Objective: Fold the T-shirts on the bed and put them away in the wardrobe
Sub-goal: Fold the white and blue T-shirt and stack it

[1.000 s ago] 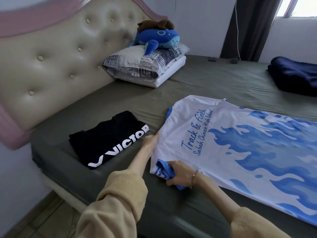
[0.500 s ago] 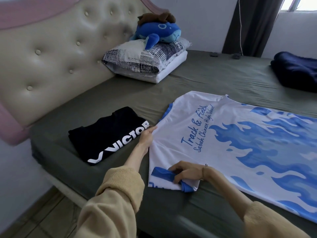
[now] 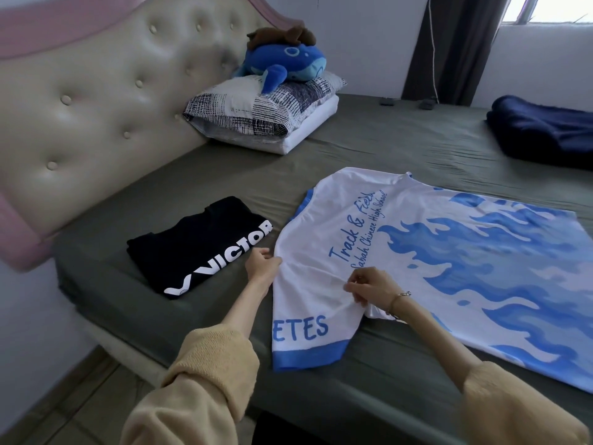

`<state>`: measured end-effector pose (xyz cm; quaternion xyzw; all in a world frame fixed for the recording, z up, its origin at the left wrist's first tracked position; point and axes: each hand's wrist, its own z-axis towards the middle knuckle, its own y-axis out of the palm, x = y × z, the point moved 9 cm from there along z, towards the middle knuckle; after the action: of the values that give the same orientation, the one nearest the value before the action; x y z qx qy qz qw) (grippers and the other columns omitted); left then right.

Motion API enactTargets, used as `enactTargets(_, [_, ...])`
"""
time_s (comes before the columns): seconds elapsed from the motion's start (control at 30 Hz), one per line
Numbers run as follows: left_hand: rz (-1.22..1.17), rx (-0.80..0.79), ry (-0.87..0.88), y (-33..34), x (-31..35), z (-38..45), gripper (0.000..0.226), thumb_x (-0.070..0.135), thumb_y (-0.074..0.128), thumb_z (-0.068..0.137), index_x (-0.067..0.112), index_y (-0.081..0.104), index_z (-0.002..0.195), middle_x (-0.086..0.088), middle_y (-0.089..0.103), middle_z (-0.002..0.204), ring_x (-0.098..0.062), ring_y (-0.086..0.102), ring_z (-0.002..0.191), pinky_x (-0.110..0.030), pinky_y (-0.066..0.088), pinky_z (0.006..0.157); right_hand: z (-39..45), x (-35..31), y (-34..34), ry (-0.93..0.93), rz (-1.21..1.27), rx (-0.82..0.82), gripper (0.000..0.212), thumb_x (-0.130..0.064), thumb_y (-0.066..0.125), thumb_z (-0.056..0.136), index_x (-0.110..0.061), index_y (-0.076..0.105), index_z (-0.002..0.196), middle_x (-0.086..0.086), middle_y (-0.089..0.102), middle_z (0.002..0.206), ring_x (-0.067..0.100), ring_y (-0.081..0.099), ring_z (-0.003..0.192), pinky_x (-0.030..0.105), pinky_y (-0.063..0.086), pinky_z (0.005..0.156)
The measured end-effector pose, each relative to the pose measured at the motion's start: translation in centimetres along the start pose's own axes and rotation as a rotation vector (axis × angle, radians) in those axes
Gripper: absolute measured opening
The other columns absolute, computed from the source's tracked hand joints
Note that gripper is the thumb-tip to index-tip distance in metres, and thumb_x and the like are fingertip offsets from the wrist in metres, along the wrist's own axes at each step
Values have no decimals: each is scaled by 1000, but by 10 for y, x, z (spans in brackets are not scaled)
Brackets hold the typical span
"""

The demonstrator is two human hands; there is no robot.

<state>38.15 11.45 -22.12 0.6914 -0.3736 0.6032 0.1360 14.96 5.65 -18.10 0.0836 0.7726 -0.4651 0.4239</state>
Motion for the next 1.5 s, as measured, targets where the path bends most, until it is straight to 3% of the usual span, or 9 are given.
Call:
enactTargets(0.13, [152, -49, -42, -4, -9, -22, 13, 16, 64, 86, 7, 57, 92, -3, 52, 92, -16, 51, 83, -25, 39, 68, -19, 26, -12, 198, -65, 75, 27, -17, 59, 87, -10, 60, 60, 0, 62, 50, 6, 54, 38, 17, 48, 50])
enactTargets(0.27, [289, -132, -62, -2, -20, -41, 33, 20, 68, 80, 11, 41, 64, -1, 48, 69, -11, 44, 59, -21, 33, 48, -45, 49, 1, 472, 155, 52, 26, -23, 61, 87, 1, 64, 78, 5, 64, 47, 14, 60, 37, 20, 48, 42])
enactTargets(0.43, [405, -227, -112, 0, -34, -51, 14, 11, 60, 84, 6, 49, 77, -6, 55, 82, -18, 52, 71, -24, 40, 57, -59, 49, 34, 596, 634, 153, 18, -18, 64, 85, -7, 53, 94, 7, 62, 71, 16, 55, 52, 22, 36, 50])
enactTargets(0.63, [474, -254, -106, -1, -36, -57, 15, 13, 54, 92, 2, 53, 102, -12, 54, 96, -18, 51, 73, -23, 36, 51, -58, 34, 49, 585, 1022, 220, 52, -6, 63, 85, -12, 43, 133, 14, 55, 117, 22, 48, 91, 30, 46, 67])
enactTargets(0.8, [544, -229, -97, 0, -35, -59, 31, 12, 50, 93, -4, 51, 120, -16, 57, 121, -23, 55, 92, -26, 39, 61, -62, 39, 53, 630, 1001, 185, 57, -8, 65, 83, -8, 43, 136, 9, 51, 85, 19, 49, 70, 28, 41, 54])
enactTargets(0.97, [558, -216, -109, -1, -32, -61, 31, 10, 49, 94, -4, 50, 122, -17, 58, 121, -26, 60, 97, -24, 43, 54, -75, 49, 44, 732, 1030, 266, 65, -14, 72, 79, -6, 37, 133, 14, 48, 123, 24, 52, 96, 32, 44, 76])
enactTargets(1.17, [671, -186, -100, -5, -28, -70, 30, 9, 43, 96, -2, 49, 123, -15, 55, 124, -27, 59, 106, -27, 44, 71, -82, 57, 33, 750, 1023, 221, 37, -16, 64, 88, -7, 40, 115, 12, 51, 90, 17, 44, 62, 25, 41, 43])
enactTargets(1.3, [730, -175, -75, -6, -26, -74, 31, 9, 42, 95, -1, 51, 123, -15, 56, 124, -28, 59, 108, -29, 46, 71, -76, 74, 33, 780, 893, 206, 55, -7, 73, 78, -6, 43, 124, 10, 50, 95, 17, 46, 63, 20, 36, 35])
enactTargets(1.5, [804, -115, 11, -8, -21, -82, 29, 12, 37, 98, 1, 49, 124, -12, 55, 125, -28, 57, 109, -31, 45, 76, -75, 87, 21, 733, 515, 252, 40, -8, 83, 64, 2, 64, 99, 15, 65, 90, 21, 58, 67, 26, 42, 46])
